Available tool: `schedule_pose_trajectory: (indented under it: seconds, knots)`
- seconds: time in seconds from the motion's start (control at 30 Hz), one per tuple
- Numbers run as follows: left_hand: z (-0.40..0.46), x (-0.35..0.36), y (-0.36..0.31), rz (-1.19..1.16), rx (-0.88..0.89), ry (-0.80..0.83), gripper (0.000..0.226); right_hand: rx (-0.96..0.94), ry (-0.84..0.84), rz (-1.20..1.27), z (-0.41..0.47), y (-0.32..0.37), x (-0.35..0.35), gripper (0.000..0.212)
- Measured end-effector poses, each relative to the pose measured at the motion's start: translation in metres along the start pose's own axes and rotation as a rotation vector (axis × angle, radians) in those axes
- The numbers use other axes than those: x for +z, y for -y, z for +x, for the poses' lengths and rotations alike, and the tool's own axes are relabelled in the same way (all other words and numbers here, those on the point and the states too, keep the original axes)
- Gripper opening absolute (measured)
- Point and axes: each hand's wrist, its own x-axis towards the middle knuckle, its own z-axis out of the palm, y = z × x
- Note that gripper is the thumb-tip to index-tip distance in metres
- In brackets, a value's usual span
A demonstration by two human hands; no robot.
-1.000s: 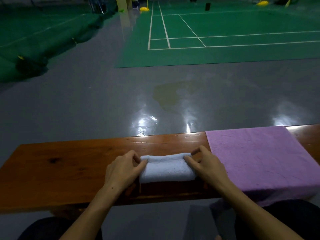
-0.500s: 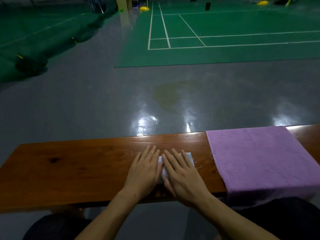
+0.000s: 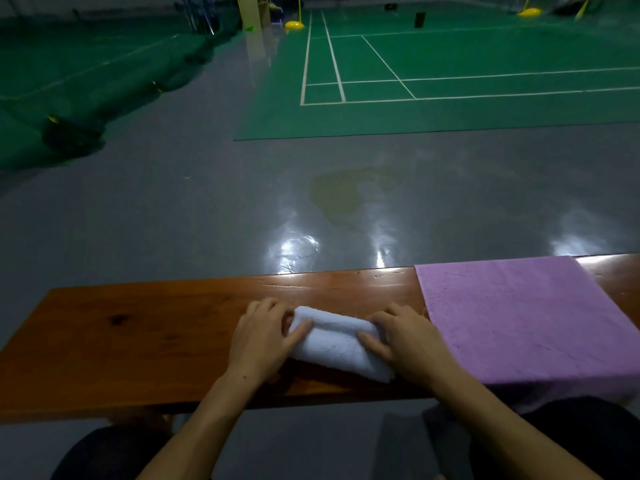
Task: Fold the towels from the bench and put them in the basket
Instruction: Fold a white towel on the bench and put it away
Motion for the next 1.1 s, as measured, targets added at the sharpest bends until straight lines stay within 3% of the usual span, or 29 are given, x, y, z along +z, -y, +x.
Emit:
schedule_pose_trajectory:
  seconds: [0.13, 0.23, 0.43, 0.57, 0.67, 0.8, 0.9, 1.1]
  knots:
    - [-0.001, -0.013, 0.003, -0.074, -0.17, 0.098, 0.057, 0.015, 0.127, 0.2, -0.007, 0.0, 0.0, 0.054]
    - [0.001, -0.018, -0.001, -0.218, -0.272, 0.221, 0.06, 0.007, 0.134, 0.22, -0.006, 0.001, 0.001, 0.058]
    - [0.007, -0.02, 0.005, -0.471, -0.2, 0.367, 0.047, -0.003, 0.106, 0.305, -0.001, -0.004, 0.0, 0.056]
    - [0.007, -0.028, -0.007, -0.563, -0.094, 0.277, 0.026, -0.059, 0.065, 0.406, 0.006, -0.004, 0.0, 0.05]
    - [0.007, -0.036, -0.018, -0.8, -0.002, 0.183, 0.015, -0.098, 0.088, 0.455, 0.014, -0.004, 0.004, 0.054]
    - [0.01, -0.047, -0.024, -0.917, 0.139, 0.07, 0.014, -0.109, 0.185, 0.629, 0.022, 0.004, 0.003, 0.045]
    - [0.014, -0.051, -0.017, -0.94, 0.119, 0.008, 0.017, -0.086, 0.211, 0.682, 0.024, 0.009, 0.001, 0.041]
    - [0.015, -0.058, -0.009, -0.96, -0.057, -0.093, 0.021, -0.062, 0.08, 0.785, 0.03, 0.017, -0.002, 0.037]
